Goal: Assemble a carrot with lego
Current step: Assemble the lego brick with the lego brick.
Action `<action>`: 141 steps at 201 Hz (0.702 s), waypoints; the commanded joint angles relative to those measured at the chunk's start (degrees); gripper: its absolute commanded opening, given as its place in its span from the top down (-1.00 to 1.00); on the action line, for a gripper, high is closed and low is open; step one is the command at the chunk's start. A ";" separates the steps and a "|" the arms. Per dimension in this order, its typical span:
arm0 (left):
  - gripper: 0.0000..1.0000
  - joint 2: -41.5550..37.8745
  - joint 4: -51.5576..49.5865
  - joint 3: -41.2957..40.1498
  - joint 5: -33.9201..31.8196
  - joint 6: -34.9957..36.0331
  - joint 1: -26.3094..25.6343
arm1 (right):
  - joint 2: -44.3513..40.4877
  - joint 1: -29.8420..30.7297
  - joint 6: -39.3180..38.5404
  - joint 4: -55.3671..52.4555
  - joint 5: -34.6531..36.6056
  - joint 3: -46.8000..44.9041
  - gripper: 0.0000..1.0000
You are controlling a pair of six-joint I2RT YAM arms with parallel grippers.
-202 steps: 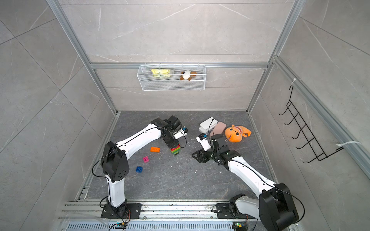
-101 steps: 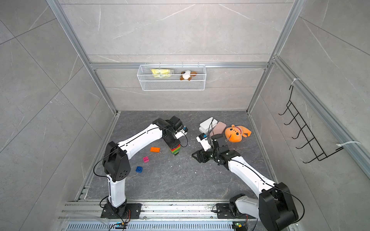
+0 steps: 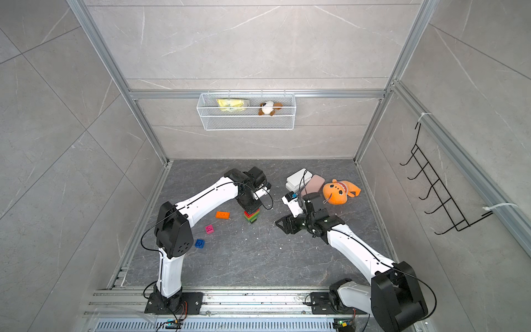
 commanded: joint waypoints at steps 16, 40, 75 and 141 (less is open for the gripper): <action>0.55 5.74 -2.83 -3.97 1.74 1.87 1.91 | 0.66 -0.28 0.44 -1.33 0.73 -0.05 -0.29; 0.55 4.58 -1.63 -5.57 2.38 4.71 3.12 | 0.31 -0.29 0.31 -1.76 0.84 -0.05 -0.29; 0.53 -0.56 0.07 -6.73 4.83 10.58 3.92 | 0.09 -0.40 0.09 -2.54 0.95 0.39 -0.29; 0.46 -4.66 2.17 -7.90 9.76 17.87 4.37 | 0.25 -0.39 0.39 -2.74 0.82 1.03 -0.29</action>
